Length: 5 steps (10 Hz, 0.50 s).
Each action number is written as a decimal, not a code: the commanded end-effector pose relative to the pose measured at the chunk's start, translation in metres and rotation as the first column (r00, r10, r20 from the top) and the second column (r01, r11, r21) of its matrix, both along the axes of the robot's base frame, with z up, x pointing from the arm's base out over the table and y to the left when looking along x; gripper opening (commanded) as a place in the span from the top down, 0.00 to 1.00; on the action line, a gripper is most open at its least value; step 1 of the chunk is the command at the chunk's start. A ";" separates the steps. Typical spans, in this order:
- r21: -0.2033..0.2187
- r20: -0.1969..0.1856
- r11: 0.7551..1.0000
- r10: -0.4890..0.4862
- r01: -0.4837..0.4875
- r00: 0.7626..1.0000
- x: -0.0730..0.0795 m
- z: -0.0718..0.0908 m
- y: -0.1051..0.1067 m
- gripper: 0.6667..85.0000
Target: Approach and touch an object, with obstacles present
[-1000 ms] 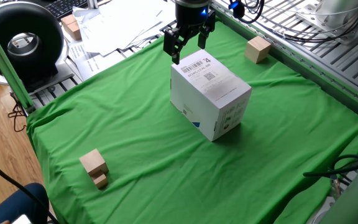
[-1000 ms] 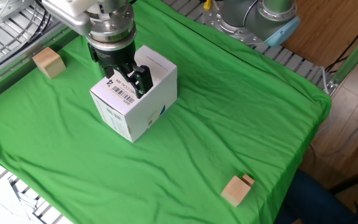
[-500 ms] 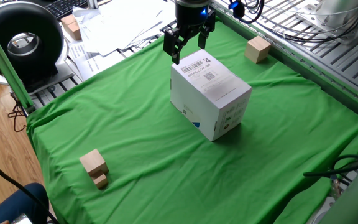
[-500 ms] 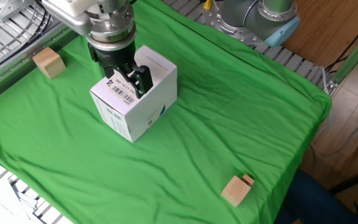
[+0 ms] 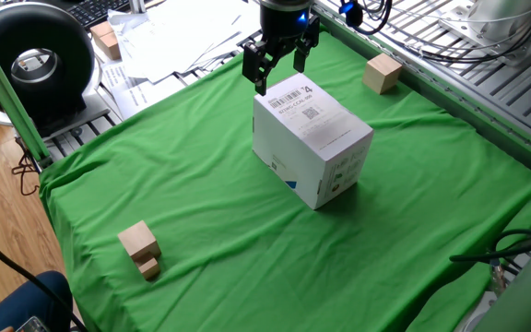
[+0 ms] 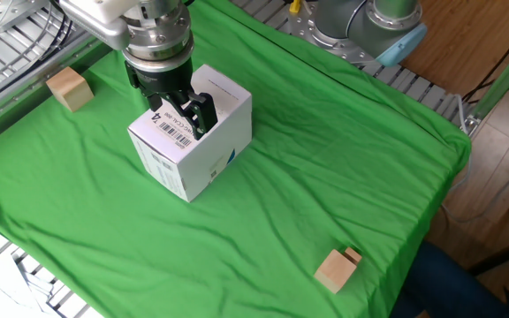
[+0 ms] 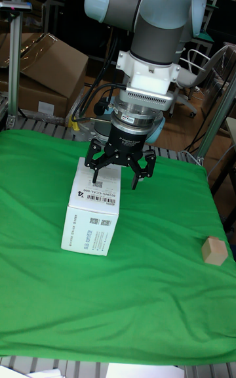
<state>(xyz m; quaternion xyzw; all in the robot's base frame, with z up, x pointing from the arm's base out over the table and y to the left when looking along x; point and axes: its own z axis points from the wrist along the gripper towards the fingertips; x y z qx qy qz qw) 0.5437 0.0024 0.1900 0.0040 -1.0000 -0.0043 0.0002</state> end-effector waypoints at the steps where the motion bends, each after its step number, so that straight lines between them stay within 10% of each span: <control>1: -0.029 -0.162 0.975 -0.220 0.219 0.962 -0.043 0.003 0.004 0.98; 5: -0.032 -0.157 0.974 -0.227 0.225 0.961 -0.042 0.002 0.006 0.98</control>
